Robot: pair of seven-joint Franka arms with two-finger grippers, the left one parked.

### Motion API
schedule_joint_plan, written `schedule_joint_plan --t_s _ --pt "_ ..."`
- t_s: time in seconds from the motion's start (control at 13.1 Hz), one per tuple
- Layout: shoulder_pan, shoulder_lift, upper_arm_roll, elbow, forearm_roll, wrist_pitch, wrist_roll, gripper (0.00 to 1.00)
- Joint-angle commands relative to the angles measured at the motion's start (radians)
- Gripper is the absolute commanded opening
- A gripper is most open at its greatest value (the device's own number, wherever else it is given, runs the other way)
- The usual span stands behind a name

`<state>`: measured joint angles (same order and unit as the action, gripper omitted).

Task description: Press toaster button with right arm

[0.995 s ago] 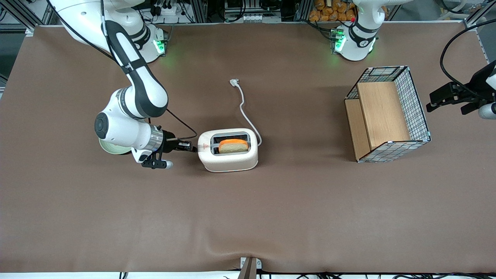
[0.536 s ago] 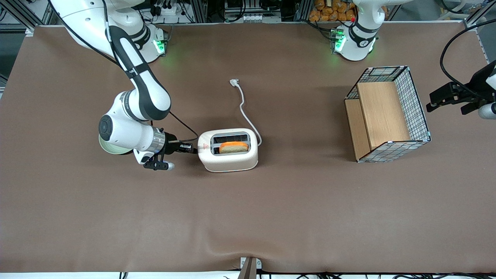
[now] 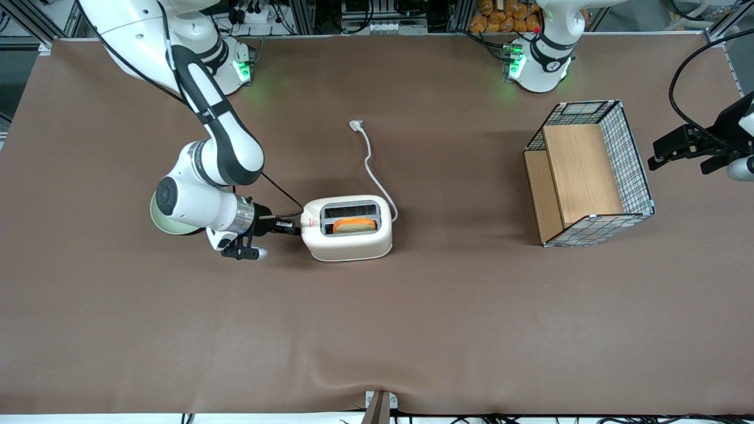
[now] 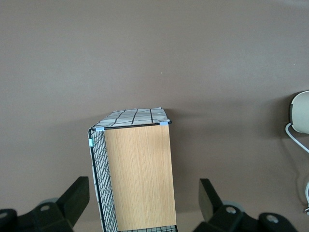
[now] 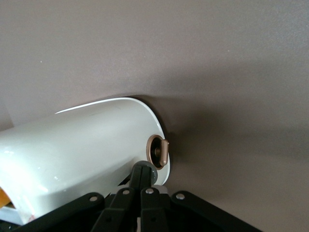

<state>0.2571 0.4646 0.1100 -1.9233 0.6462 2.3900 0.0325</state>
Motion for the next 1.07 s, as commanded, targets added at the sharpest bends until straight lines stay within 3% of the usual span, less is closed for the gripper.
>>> schedule_joint_plan --t_s 0.0,1.0 --pt "0.034 0.055 0.000 0.007 0.026 0.101 -0.062 0.00" --pt "0.033 0.062 -0.001 0.004 0.026 0.107 -0.088 0.00"
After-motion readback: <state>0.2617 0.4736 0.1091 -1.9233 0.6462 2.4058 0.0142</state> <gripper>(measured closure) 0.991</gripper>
